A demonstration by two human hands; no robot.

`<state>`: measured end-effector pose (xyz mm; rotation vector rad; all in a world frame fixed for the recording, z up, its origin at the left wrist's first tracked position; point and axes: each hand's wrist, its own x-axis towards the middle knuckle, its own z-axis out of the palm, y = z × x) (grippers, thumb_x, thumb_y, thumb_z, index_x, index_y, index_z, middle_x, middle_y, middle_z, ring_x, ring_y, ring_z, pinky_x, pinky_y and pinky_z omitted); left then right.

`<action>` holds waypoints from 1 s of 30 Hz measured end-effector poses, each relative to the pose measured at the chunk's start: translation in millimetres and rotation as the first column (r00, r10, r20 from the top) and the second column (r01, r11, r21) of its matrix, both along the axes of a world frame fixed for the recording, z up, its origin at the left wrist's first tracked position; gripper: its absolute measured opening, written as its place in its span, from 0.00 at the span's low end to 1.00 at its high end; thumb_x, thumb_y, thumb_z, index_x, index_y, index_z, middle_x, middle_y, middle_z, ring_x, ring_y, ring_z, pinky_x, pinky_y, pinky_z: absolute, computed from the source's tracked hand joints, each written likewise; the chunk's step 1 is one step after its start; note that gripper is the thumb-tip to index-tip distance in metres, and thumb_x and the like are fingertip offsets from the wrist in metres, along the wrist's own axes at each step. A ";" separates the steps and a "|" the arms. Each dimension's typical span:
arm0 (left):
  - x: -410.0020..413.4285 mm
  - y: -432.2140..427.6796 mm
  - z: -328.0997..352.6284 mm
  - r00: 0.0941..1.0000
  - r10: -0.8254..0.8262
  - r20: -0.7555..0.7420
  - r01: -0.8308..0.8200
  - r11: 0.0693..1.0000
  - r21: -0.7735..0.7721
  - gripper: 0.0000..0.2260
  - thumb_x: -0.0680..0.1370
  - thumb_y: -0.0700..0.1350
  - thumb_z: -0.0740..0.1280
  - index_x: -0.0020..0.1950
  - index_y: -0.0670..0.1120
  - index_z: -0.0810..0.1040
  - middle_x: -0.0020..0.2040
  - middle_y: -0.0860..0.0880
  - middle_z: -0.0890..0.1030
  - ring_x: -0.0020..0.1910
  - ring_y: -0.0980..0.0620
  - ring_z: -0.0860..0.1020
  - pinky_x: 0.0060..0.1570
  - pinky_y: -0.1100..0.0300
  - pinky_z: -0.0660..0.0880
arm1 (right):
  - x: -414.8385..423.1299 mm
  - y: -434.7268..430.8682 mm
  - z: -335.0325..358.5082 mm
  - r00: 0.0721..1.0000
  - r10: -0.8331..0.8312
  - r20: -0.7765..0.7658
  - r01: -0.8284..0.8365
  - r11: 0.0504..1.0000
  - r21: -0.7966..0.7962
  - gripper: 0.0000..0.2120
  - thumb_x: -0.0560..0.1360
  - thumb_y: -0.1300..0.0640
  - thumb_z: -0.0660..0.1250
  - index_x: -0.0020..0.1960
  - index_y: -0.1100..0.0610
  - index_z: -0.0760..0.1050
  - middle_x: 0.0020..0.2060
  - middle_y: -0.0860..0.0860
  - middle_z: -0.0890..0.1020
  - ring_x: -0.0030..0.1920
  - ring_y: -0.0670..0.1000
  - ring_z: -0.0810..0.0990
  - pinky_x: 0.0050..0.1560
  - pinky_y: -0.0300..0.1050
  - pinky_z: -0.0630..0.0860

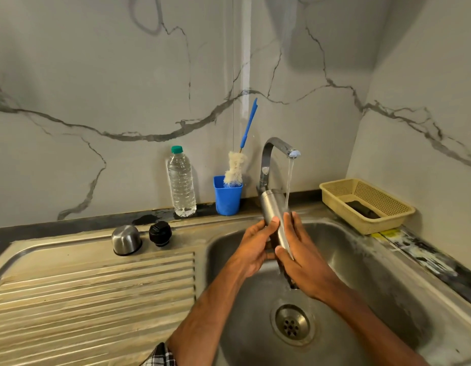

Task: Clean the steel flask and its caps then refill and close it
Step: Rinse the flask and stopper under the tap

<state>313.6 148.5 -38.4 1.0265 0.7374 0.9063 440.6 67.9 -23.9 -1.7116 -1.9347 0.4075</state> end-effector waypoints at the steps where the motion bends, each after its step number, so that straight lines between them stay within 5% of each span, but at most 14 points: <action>1: -1.2 -0.1 -0.6 1.000 -0.010 0.014 0.010 1.000 0.002 0.16 0.81 0.48 0.68 0.67 0.43 0.77 0.50 0.45 0.87 0.50 0.47 0.85 0.51 0.48 0.83 | -1.6 2.2 0.7 1.000 0.021 -0.019 -0.021 1.000 -0.002 0.35 0.84 0.45 0.53 0.78 0.45 0.29 0.77 0.43 0.29 0.80 0.50 0.37 0.80 0.56 0.50; 3: -2.8 -2.5 -1.2 0.998 -0.039 0.041 0.039 0.999 0.000 0.17 0.82 0.47 0.66 0.70 0.45 0.76 0.53 0.44 0.85 0.52 0.45 0.84 0.51 0.47 0.83 | -3.5 12.8 4.4 1.000 0.024 -0.010 -0.024 1.000 0.017 0.32 0.84 0.42 0.47 0.79 0.46 0.31 0.76 0.41 0.28 0.77 0.46 0.29 0.79 0.55 0.40; 6: 0.1 -5.0 -3.6 0.996 -0.059 0.069 0.060 0.998 -0.014 0.19 0.83 0.44 0.64 0.74 0.48 0.72 0.56 0.41 0.83 0.49 0.47 0.84 0.46 0.49 0.83 | -0.7 38.0 16.8 1.000 0.005 -0.010 -0.004 0.999 0.037 0.30 0.83 0.40 0.44 0.80 0.44 0.35 0.78 0.41 0.32 0.77 0.45 0.30 0.77 0.55 0.40; 11: 1.7 -3.2 -2.4 0.990 -0.033 0.141 0.044 0.996 -0.071 0.30 0.78 0.45 0.72 0.78 0.51 0.67 0.65 0.38 0.79 0.59 0.40 0.82 0.55 0.40 0.81 | 11.7 73.6 27.1 0.901 -0.021 -0.433 0.045 0.998 0.047 0.33 0.80 0.34 0.51 0.81 0.41 0.47 0.81 0.44 0.49 0.79 0.50 0.54 0.75 0.53 0.59; 14: 1.4 -1.9 -2.7 0.988 -0.004 0.157 0.015 0.997 -0.075 0.31 0.76 0.45 0.72 0.78 0.51 0.66 0.64 0.39 0.80 0.58 0.42 0.83 0.54 0.42 0.81 | 11.2 65.6 18.2 0.860 -0.026 -0.510 0.051 0.998 0.034 0.31 0.81 0.35 0.53 0.80 0.36 0.45 0.81 0.46 0.53 0.77 0.52 0.61 0.73 0.58 0.66; 17: 1.4 -1.5 -4.2 0.986 0.014 0.168 -0.005 0.999 -0.051 0.29 0.78 0.45 0.71 0.78 0.51 0.67 0.64 0.40 0.81 0.57 0.43 0.84 0.51 0.45 0.82 | 7.3 36.5 7.1 0.902 -0.057 -0.429 0.063 0.998 0.001 0.31 0.83 0.40 0.52 0.79 0.37 0.40 0.81 0.48 0.51 0.77 0.53 0.62 0.73 0.60 0.66; 23: 2.6 -3.1 -0.6 0.981 0.007 0.194 -0.003 1.000 -0.024 0.28 0.79 0.46 0.69 0.78 0.52 0.66 0.65 0.40 0.80 0.55 0.44 0.84 0.46 0.49 0.83 | 2.8 3.6 -6.3 0.999 0.043 0.021 -0.045 0.990 0.134 0.32 0.83 0.41 0.46 0.78 0.45 0.29 0.75 0.39 0.27 0.76 0.42 0.27 0.76 0.46 0.37; 27: 2.8 -4.0 -1.9 0.983 -0.040 0.178 0.044 0.999 -0.020 0.28 0.79 0.46 0.68 0.79 0.53 0.66 0.66 0.39 0.79 0.61 0.41 0.81 0.53 0.45 0.81 | 1.2 30.4 11.9 0.999 0.011 0.043 -0.016 0.992 0.125 0.32 0.82 0.39 0.44 0.79 0.45 0.32 0.76 0.42 0.28 0.76 0.45 0.27 0.75 0.48 0.37; 30: 2.4 -4.1 -2.2 0.980 -0.065 0.187 0.072 0.997 -0.035 0.28 0.79 0.43 0.67 0.79 0.53 0.66 0.67 0.37 0.77 0.59 0.41 0.82 0.53 0.43 0.81 | 5.2 60.0 24.4 0.993 -0.011 -0.115 0.025 0.992 0.124 0.29 0.84 0.43 0.49 0.81 0.43 0.40 0.79 0.43 0.35 0.78 0.45 0.34 0.73 0.49 0.43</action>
